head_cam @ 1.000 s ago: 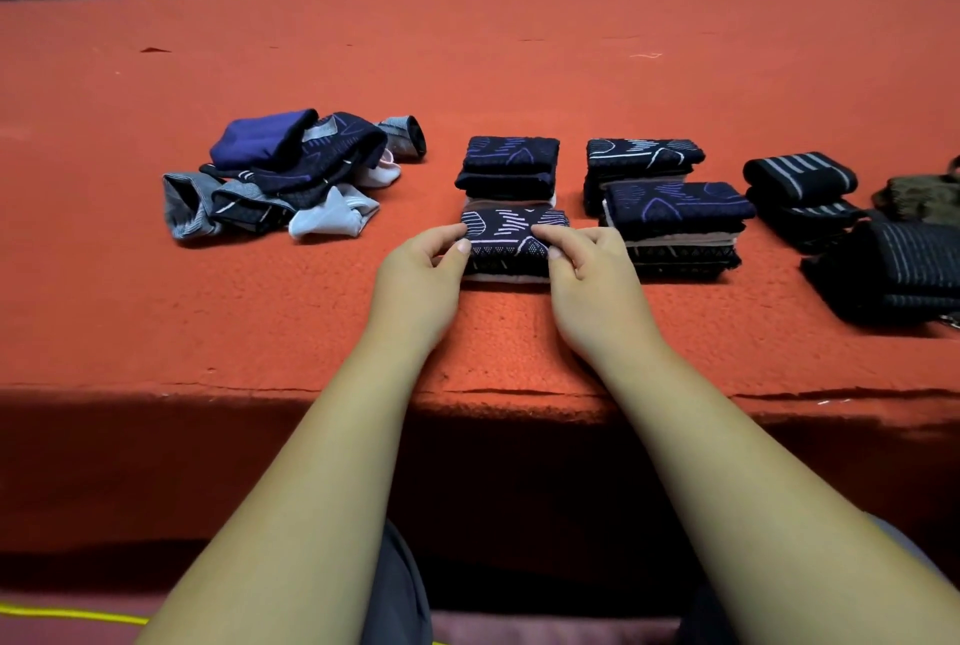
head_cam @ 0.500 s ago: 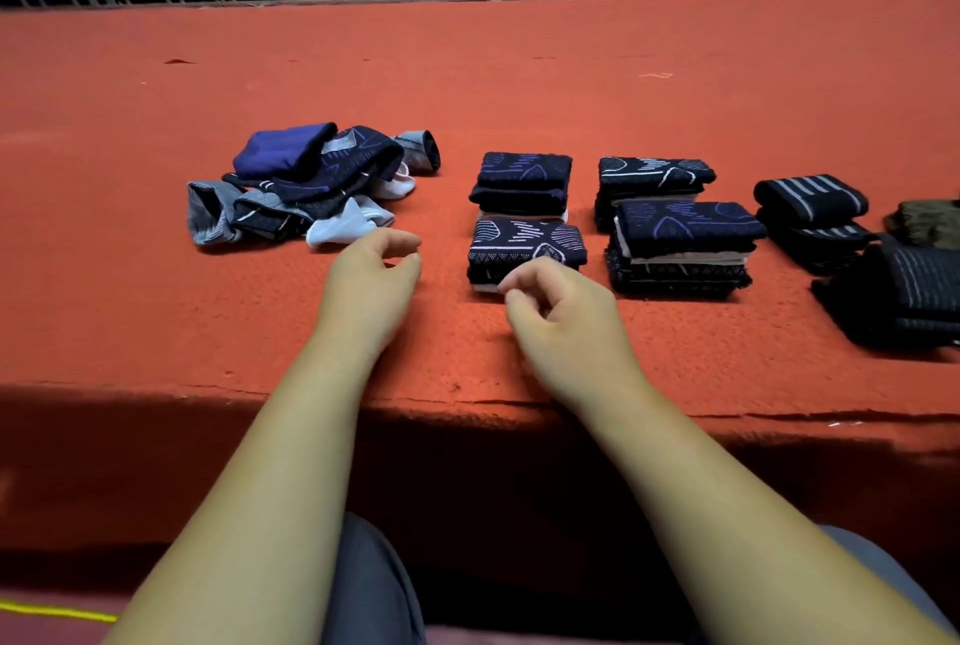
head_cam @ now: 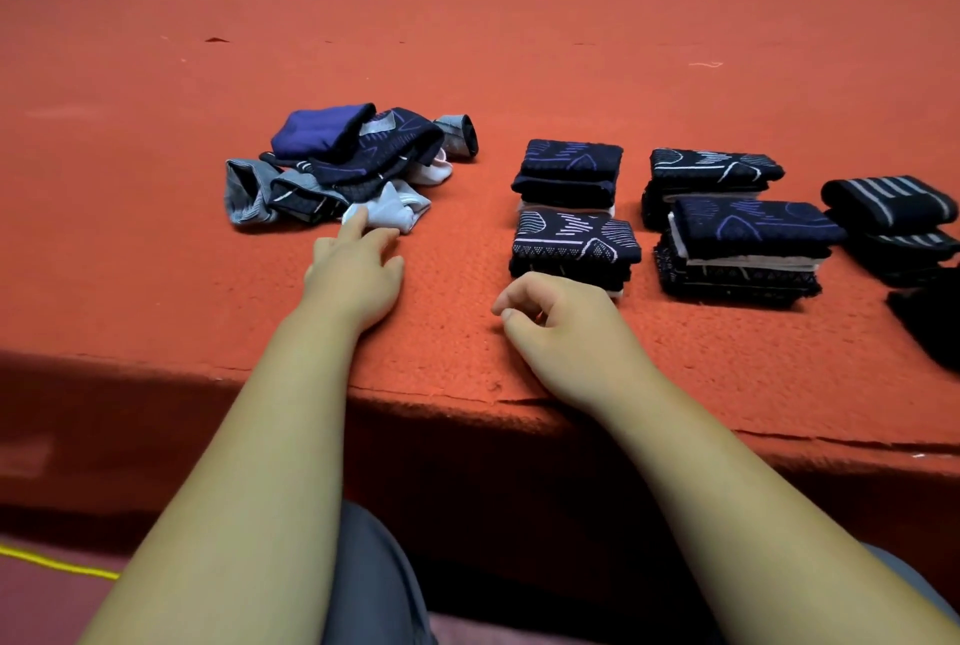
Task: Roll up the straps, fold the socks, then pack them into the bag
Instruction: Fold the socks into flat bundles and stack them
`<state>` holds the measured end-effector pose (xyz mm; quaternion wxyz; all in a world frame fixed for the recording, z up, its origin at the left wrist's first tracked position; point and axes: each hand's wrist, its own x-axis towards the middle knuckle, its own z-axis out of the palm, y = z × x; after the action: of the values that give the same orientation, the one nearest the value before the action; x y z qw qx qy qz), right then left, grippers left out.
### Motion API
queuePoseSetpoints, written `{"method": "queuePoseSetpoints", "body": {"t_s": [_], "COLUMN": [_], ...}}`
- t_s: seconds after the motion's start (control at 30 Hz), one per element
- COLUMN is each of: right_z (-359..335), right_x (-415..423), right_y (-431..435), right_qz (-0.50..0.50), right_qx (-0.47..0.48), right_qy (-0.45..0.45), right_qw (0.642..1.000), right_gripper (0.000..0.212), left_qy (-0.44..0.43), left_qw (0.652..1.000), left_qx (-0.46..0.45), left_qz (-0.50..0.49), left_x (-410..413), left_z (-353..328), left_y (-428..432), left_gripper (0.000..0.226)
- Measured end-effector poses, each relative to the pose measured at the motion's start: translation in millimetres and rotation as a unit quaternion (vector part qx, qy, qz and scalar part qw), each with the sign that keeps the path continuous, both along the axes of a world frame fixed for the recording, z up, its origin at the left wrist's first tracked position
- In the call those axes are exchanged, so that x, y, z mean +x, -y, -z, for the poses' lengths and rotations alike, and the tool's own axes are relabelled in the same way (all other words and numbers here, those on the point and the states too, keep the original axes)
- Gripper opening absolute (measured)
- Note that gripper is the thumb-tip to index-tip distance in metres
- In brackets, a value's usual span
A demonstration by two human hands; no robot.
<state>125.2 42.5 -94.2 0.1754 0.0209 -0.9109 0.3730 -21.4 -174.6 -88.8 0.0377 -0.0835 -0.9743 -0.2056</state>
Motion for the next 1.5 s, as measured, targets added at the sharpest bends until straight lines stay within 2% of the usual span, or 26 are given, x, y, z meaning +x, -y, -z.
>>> {"method": "queuePoseSetpoints", "body": {"t_s": [0.13,0.3,0.47,0.6,0.77,0.8,0.87,0.93,1.0,1.03,1.1,1.17,1.23,1.33,1.5], "right_z": [-1,-2,-4,-4,-6,-7,-11,-15,-18,-19,-20,-20,-17,-14,-17], "right_x": [3,8,11,10,14,16,22,29,36,40,49,54,57,66,83], "right_y": [0,0,-1,-2,2,3,6,7,7,7,8,9,9,8,5], "right_qz": [0.006,0.007,0.008,0.020,-0.001,-0.008,-0.019,-0.023,-0.026,-0.032,-0.040,-0.046,-0.053,-0.018,0.106], "right_qx": [-0.007,-0.020,-0.033,-0.050,-0.038,-0.044,-0.093,-0.149,-0.175,-0.178,-0.173,-0.157,-0.104,-0.046,0.042], "right_qy": [0.009,0.019,0.012,0.006,-0.025,-0.032,-0.023,-0.007,0.001,0.001,0.001,0.003,-0.001,0.003,-0.045], "right_qw": [1.000,1.000,0.999,0.999,0.999,0.998,0.995,0.988,0.984,0.984,0.984,0.987,0.993,0.999,0.993], "right_gripper": [0.011,0.013,0.017,0.018,0.019,0.027,0.047,0.054,0.057,0.060,0.068,0.079,0.088,0.084,0.041], "left_qy": [0.013,-0.002,-0.086,-0.152,-0.079,-0.048,0.036,0.101,0.133,0.136,0.108,0.053,0.008,-0.032,-0.015], "left_qw": [0.999,0.999,0.995,0.967,0.896,0.872,0.798,0.736,0.717,0.725,0.784,0.856,0.896,0.917,0.917], "left_qx": [-0.052,-0.036,0.054,0.195,0.434,0.482,0.595,0.662,0.674,0.662,0.592,0.495,0.423,0.381,0.385], "left_qz": [-0.010,-0.021,0.014,0.054,0.053,0.066,0.086,0.098,0.118,0.133,0.149,0.143,0.135,0.116,0.102], "left_x": [-2,-5,12,40,83,89,99,108,114,115,119,121,122,127,133], "left_z": [-2,-1,-10,-31,-55,-56,-55,-52,-49,-47,-45,-41,-35,-30,-29], "left_y": [-4,-3,-2,-2,-1,-1,-4,-8,-11,-10,-11,-13,-18,-26,-37], "left_gripper": [0.052,0.049,0.034,0.020,0.023,0.025,0.030,0.034,0.041,0.043,0.045,0.035,0.018,0.017,0.026]}}
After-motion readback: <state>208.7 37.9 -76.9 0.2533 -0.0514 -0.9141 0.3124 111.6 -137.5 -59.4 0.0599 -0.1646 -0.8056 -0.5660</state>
